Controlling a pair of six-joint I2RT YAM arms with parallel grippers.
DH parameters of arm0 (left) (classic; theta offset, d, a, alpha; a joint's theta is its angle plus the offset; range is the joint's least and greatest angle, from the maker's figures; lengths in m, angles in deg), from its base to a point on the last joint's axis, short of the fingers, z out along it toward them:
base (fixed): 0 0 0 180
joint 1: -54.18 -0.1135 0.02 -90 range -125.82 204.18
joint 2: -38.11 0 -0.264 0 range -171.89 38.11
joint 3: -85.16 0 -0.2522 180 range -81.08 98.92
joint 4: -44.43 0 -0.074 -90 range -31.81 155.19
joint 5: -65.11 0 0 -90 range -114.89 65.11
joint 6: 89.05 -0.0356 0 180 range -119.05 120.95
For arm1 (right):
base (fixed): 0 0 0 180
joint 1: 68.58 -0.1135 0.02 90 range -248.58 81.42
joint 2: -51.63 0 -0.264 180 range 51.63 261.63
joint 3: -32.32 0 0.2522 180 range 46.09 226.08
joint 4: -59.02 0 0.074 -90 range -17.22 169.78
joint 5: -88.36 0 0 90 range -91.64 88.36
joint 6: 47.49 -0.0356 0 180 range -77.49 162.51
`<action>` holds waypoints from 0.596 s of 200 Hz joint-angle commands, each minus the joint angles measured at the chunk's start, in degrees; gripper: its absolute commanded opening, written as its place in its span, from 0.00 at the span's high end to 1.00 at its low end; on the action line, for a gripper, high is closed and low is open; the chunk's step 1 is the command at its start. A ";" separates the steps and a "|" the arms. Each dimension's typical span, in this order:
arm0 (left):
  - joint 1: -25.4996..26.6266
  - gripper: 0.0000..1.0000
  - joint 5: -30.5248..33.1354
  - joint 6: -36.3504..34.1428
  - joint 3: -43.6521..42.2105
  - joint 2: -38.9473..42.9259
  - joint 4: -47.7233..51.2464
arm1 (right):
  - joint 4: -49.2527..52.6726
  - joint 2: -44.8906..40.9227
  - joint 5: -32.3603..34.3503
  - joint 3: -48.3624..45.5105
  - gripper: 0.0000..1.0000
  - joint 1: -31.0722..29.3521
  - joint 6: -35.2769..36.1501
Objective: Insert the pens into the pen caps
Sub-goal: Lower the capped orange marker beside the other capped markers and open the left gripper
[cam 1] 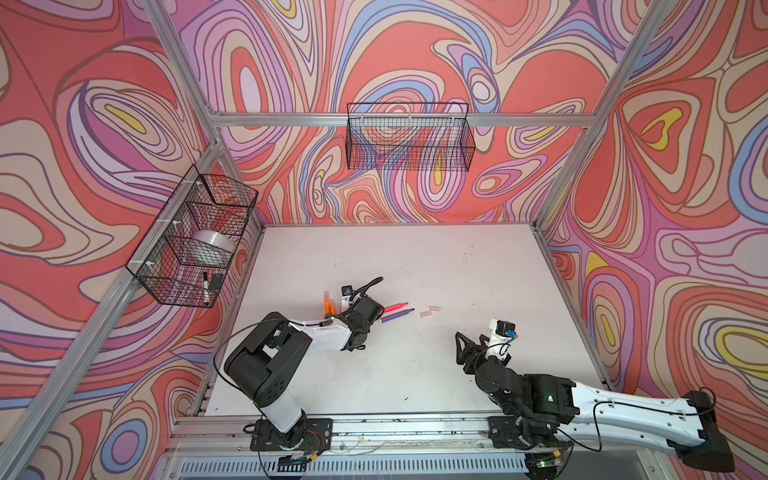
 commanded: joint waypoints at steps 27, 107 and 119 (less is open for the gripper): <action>-0.26 0.70 -5.24 -1.42 -1.25 0.82 6.39 | -0.61 -1.31 0.89 -0.55 0.22 0.23 -0.45; 0.04 0.69 -9.89 -9.05 -2.60 17.26 7.41 | 1.17 -1.05 1.92 0.78 0.22 0.26 0.21; 1.01 0.68 -11.29 -10.92 -4.93 22.27 6.03 | 0.79 -1.16 2.35 0.23 0.21 0.25 0.05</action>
